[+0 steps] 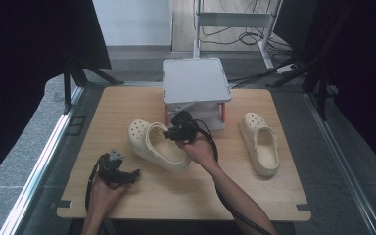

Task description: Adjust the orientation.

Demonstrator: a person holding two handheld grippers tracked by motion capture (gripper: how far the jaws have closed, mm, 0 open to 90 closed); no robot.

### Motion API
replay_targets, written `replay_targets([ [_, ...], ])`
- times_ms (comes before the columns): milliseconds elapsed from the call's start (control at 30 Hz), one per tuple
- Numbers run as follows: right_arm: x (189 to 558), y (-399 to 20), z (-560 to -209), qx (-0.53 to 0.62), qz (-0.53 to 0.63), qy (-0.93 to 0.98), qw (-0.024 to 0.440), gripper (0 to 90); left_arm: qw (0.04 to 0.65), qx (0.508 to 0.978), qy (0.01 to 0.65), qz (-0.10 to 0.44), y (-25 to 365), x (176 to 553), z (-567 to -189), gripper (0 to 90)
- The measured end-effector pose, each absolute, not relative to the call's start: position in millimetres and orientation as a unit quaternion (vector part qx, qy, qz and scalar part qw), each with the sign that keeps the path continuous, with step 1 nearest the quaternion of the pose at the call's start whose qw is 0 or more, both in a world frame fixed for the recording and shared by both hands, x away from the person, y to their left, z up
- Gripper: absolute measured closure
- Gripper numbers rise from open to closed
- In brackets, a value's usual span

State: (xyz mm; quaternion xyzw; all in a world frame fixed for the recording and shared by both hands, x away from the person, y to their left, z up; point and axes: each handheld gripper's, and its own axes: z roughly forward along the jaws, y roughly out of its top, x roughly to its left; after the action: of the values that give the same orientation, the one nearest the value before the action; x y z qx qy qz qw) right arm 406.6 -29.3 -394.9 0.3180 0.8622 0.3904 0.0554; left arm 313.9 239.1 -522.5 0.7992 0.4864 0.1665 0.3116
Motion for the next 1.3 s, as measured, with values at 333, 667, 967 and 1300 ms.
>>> replay_targets([
  [333, 354, -72, -390, 0.305, 0.408, 0.860, 0.023, 78.2, 0.308, 0.792, 0.500, 0.170, 262, 312, -523, 0.4],
  [667, 307, -91, -421, 0.305, 0.410, 0.860, -0.007, 78.1, 0.301, 0.779, 0.519, 0.179, 282, 311, -523, 0.4],
  [967, 287, -101, -454, 0.317, 0.396, 0.862, -0.002, 77.7, 0.303, 0.778, 0.521, 0.179, 281, 312, -523, 0.4],
  [1300, 290, -110, -456, 0.286, 0.376, 0.881, 0.010, 50.1, 0.302, 0.777, 0.522, 0.179, 281, 312, -523, 0.3],
])
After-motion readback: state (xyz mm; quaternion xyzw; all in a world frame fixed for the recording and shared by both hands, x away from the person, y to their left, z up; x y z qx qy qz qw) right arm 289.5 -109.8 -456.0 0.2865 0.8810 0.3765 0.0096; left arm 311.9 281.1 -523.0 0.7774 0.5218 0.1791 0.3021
